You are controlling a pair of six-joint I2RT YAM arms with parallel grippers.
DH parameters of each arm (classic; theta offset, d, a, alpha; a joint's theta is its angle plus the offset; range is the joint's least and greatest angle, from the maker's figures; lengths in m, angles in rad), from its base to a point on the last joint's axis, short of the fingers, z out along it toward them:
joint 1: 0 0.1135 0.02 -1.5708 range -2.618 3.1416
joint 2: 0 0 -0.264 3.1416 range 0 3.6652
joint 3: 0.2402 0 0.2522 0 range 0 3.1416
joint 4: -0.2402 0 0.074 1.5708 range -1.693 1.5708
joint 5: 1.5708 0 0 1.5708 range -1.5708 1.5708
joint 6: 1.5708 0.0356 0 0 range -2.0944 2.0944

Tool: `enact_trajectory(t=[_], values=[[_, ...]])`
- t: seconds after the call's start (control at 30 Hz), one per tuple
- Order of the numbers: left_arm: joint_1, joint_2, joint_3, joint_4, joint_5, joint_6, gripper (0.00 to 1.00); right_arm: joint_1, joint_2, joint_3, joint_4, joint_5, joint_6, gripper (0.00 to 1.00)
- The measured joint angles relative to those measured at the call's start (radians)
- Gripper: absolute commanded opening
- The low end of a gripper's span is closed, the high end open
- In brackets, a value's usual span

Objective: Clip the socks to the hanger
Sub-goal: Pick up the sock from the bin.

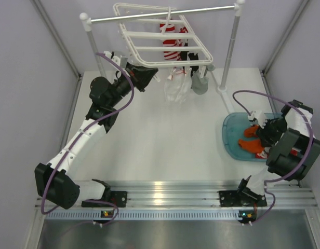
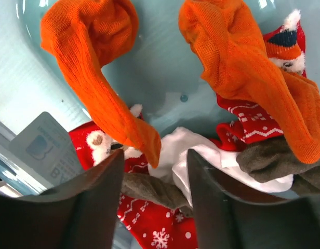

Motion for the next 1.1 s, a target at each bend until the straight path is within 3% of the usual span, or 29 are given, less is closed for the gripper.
enact_trajectory(t=[0.3,0.77,0.97,1.1], values=[[0.0,0.005,0.0,0.002,0.0,0.0,0.0,0.027,-0.109,-0.049,-0.02,-0.056,-0.124,0.7],[0.0,0.006,0.0,0.001,0.0,0.0,0.0,0.208,-0.138,-0.208,0.048,-0.075,-0.169,0.67],[0.0,0.006,0.0,0.001,0.0,0.0,0.0,0.239,-0.116,-0.237,0.125,-0.072,-0.169,0.49],[0.0,0.008,0.0,0.002,0.0,0.0,0.0,0.243,-0.112,-0.283,0.16,-0.066,-0.167,0.26]])
